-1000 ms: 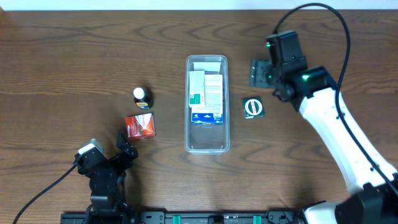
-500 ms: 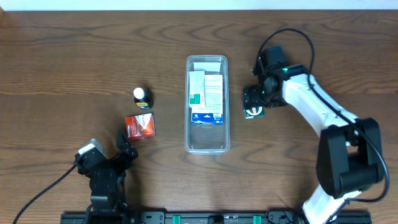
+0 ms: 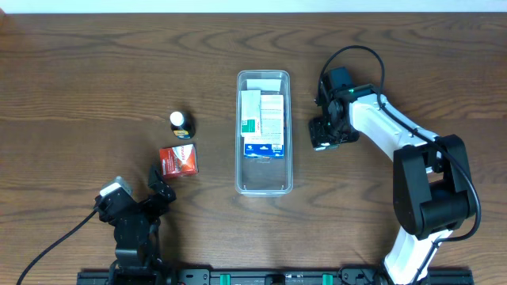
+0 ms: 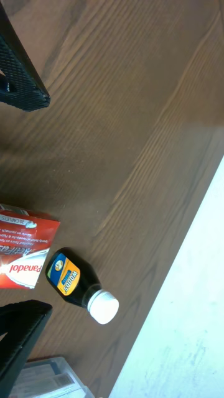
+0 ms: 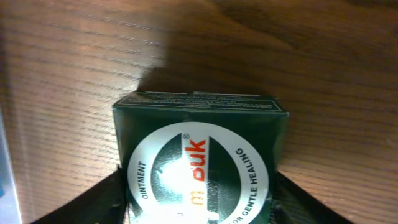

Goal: Pack container
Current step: 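Move right gripper to the green ointment box and grasp it, then place the green ointment box into the container and release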

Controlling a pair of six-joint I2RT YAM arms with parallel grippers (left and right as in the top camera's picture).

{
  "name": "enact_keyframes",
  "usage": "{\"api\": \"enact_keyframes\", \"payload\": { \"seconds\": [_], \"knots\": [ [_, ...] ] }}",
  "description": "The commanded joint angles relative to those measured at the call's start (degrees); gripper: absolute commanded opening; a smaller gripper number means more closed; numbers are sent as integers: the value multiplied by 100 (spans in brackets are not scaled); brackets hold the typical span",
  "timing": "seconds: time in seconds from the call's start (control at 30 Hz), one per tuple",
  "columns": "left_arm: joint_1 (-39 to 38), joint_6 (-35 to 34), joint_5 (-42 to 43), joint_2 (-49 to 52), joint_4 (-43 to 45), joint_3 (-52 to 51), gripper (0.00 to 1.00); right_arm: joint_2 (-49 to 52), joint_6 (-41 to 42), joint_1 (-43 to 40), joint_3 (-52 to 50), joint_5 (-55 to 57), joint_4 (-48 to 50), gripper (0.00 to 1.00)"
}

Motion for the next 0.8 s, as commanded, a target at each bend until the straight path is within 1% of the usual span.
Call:
{"api": "enact_keyframes", "payload": {
  "seconds": [0.0,0.07,0.2,0.33,0.4,0.5,0.6,0.77],
  "knots": [
    [24,-50,-31,-20,-20,-120,98,44,179,63,-9,234,57,61],
    [24,-50,-31,-20,-22,-120,98,-11,192,66,50,236,50,58],
    [24,-50,-31,-20,-22,-120,98,-332,219,81,273,236,-81,55],
    [24,-50,-31,-20,-22,-120,98,-898,455,175,610,232,-293,53],
    [24,-50,-31,-20,-20,-120,98,-1213,627,282,737,229,-291,50],
    [24,-50,-31,-20,-20,-120,98,-1644,831,535,852,232,-170,50],
    [24,-50,-31,-20,-20,-120,98,-1867,1176,881,866,232,70,51],
    [24,-50,-31,-20,-20,-120,98,-1690,1770,1515,866,275,505,53]
  ]
}}
